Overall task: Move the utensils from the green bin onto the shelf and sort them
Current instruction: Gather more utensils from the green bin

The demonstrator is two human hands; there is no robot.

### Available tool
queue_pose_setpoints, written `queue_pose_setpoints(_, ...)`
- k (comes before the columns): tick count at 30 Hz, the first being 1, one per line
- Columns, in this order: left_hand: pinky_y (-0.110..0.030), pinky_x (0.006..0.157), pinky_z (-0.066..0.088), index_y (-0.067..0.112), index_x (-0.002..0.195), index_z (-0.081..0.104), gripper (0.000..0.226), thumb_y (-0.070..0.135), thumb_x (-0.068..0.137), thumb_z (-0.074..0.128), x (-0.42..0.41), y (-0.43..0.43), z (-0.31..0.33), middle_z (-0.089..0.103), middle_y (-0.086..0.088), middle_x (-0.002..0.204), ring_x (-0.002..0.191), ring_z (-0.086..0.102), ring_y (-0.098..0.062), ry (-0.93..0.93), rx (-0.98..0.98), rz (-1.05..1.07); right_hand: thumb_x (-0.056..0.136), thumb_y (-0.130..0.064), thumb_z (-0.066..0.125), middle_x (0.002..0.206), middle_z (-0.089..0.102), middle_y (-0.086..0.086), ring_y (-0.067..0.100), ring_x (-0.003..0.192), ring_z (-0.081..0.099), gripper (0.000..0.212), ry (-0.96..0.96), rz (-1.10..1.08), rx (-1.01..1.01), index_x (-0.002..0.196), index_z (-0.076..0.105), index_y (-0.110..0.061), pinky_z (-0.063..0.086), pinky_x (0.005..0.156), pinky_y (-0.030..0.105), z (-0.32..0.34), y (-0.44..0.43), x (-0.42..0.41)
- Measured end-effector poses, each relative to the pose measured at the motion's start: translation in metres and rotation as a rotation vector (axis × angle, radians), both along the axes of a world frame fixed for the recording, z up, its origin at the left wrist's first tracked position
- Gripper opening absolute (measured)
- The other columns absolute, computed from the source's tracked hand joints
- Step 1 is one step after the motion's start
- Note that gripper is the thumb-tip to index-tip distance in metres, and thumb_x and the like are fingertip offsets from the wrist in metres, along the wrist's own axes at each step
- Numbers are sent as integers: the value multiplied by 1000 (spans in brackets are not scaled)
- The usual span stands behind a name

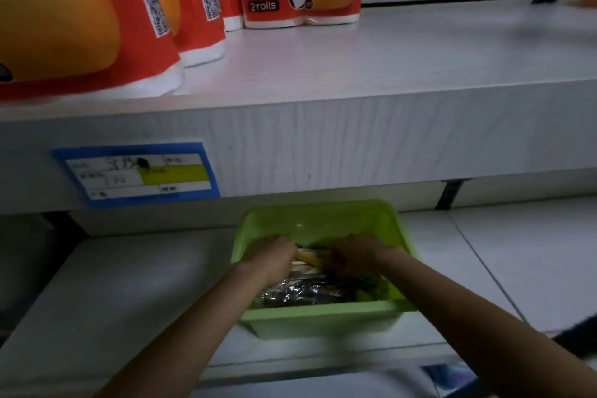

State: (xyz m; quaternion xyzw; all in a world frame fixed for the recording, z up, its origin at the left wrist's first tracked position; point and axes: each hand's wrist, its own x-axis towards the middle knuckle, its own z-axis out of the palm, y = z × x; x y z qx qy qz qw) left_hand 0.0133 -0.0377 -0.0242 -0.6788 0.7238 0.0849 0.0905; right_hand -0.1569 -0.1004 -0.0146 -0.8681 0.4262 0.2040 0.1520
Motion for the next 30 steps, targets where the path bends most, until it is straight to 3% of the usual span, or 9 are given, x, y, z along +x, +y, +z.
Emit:
queue_pose_setpoints(4, -36, 89, 43, 7, 126, 48, 38, 20, 91, 53, -4, -8, 6, 44, -8, 136, 121, 48, -29, 31, -76, -63, 94, -37, 50, 126, 58, 14, 30, 115, 56, 35, -90, -116, -98, 118, 59, -14, 46, 89, 33, 3, -2, 0)
queue_pose_setpoints(8, -35, 106, 31, 7, 139, 34, 65, 42, 88, 56, -7, -21, -1, 32, -13, 147, 136, 30, -29, 7, 31, -154, 91, -29, 58, 137, 52, 7, 25, 126, 49, 46, -199, -168, -75, 134, 48, -17, 41, 99, 31, 9, -7, -6)
queue_pose_setpoints(14, -34, 98, 34, 3, 125, 49, 50, 40, 92, 49, -24, -30, -8, 43, -16, 134, 125, 40, -30, 5, -2, -292, 95, -21, 50, 126, 62, 7, 24, 117, 56, 33, -269, -189, -58, 126, 56, -15, 45, 92, 31, 20, 0, -24)
queue_pose_setpoints(20, -31, 95, 38, -1, 120, 54, 43, 30, 90, 54, -38, -35, -14, 48, -19, 128, 121, 45, -31, 21, 112, -216, 96, -24, 45, 113, 65, 14, 31, 107, 59, 28, -175, -88, -51, 110, 65, -10, 48, 85, 36, 22, 16, -40)
queue_pose_setpoints(26, -31, 85, 44, 2, 115, 56, 39, 23, 84, 64, -30, -40, -17, 57, -17, 123, 110, 56, -30, 110, 208, -118, 95, -21, 47, 118, 65, 12, 29, 111, 58, 28, -231, -83, -68, 116, 64, -17, 49, 89, 39, 23, 22, -45)
queue_pose_setpoints(30, -31, 82, 44, 1, 112, 58, 33, 15, 83, 63, -27, -37, -18, 60, -17, 120, 108, 58, -30, 62, 236, -81, 92, -19, 51, 119, 65, 7, 26, 112, 58, 28, -286, -97, -70, 116, 64, -22, 47, 86, 34, 21, 20, -45)
